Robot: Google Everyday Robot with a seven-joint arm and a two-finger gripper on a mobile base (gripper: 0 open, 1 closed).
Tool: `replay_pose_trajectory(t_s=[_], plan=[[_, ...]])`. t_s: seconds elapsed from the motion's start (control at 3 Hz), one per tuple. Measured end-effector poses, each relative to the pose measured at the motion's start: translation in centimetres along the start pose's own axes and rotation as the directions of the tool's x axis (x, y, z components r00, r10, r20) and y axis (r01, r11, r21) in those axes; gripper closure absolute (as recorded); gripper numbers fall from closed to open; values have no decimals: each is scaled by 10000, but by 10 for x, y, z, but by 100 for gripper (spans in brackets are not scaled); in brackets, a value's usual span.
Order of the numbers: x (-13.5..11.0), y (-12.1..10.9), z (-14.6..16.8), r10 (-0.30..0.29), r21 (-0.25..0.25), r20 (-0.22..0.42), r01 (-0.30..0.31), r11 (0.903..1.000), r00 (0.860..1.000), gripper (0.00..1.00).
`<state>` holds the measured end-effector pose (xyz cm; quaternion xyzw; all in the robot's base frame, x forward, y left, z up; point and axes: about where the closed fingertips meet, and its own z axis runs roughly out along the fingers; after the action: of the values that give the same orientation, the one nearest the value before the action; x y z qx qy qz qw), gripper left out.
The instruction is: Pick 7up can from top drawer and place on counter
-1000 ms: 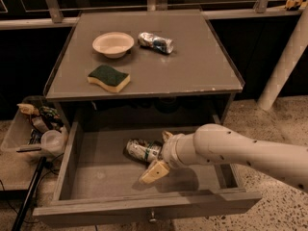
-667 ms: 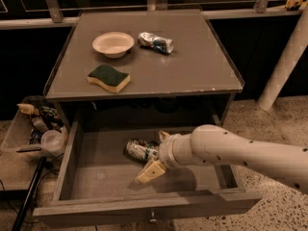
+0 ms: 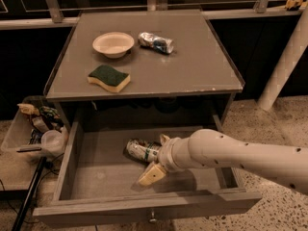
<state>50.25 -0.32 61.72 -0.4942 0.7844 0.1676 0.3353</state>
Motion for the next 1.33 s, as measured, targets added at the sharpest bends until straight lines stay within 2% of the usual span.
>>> replay_pose_trajectory(t_s=[0.33,0.67,1.33], plan=[[0,0,0,-3,6,-9,3,10000,10000,0],[0,0,0,-3,5,-9,3,10000,10000,17],[0,0,0,-4,5,-9,4,10000,10000,64]])
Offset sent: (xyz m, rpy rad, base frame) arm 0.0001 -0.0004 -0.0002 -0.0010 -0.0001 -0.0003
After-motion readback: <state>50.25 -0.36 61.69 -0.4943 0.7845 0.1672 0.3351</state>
